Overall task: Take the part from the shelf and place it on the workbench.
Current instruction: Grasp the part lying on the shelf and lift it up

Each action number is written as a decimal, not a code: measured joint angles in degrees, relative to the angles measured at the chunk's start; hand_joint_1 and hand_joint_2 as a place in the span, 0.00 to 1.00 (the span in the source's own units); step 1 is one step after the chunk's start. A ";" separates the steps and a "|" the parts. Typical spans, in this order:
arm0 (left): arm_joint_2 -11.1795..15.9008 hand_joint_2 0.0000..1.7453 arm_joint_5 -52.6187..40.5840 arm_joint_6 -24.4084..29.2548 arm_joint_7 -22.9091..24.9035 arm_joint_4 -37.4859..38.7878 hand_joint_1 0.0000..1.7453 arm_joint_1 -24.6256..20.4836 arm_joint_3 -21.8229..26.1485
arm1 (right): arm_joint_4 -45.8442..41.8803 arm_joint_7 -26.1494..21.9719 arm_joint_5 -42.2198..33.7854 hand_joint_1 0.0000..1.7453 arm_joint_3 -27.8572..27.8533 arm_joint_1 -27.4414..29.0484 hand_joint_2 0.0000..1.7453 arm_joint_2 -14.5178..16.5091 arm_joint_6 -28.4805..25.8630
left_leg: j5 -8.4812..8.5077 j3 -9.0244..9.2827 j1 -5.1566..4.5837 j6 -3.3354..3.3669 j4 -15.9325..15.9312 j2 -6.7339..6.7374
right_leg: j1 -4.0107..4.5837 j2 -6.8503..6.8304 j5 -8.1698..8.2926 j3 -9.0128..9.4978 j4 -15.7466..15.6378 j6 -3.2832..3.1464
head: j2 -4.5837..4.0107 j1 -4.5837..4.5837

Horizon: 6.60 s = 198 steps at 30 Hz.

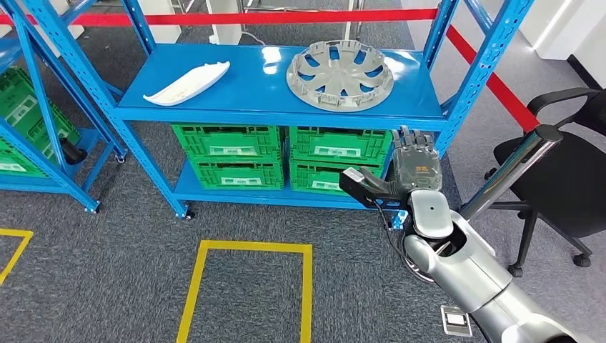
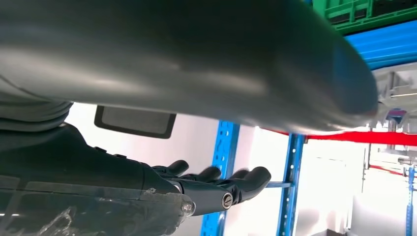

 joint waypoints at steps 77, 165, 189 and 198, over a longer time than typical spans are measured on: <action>-0.44 0.00 -0.96 1.06 -0.81 0.54 0.00 0.60 0.53 | 0.73 -0.43 -7.13 0.00 -0.15 4.54 1.00 -0.89 -3.33 | -4.01 4.94 0.59 0.94 -1.43 -0.20 | -0.04 -0.40 4.78 -5.71 0.71 1.46 | 0.00 1.04; 0.20 0.00 -4.80 -0.02 -0.56 0.60 0.00 -0.12 0.54 | -1.80 -8.56 -16.45 0.00 5.79 2.54 1.00 4.52 -15.72 | 0.00 0.69 -0.40 1.38 -1.78 -0.33 | 0.32 -0.12 1.13 -0.07 -1.00 0.42 | 0.00 0.57; 0.38 0.00 -8.68 -0.53 1.72 0.58 0.00 -1.18 0.51 | 5.25 -8.58 -26.27 0.00 9.37 2.67 1.00 9.91 -11.96 | 0.01 0.70 -0.40 1.37 -1.80 -0.32 | 0.33 -0.12 1.09 -0.07 -1.01 0.37 | 0.00 0.56; 0.59 0.00 -9.43 -0.98 2.44 0.57 0.00 -1.56 0.51 | 10.68 -5.35 -30.56 0.00 9.70 2.27 1.00 10.14 -8.13 | 0.00 0.73 -0.40 1.37 -1.80 -0.32 | 0.33 -0.10 1.09 -0.07 -1.01 0.36 | 0.00 0.56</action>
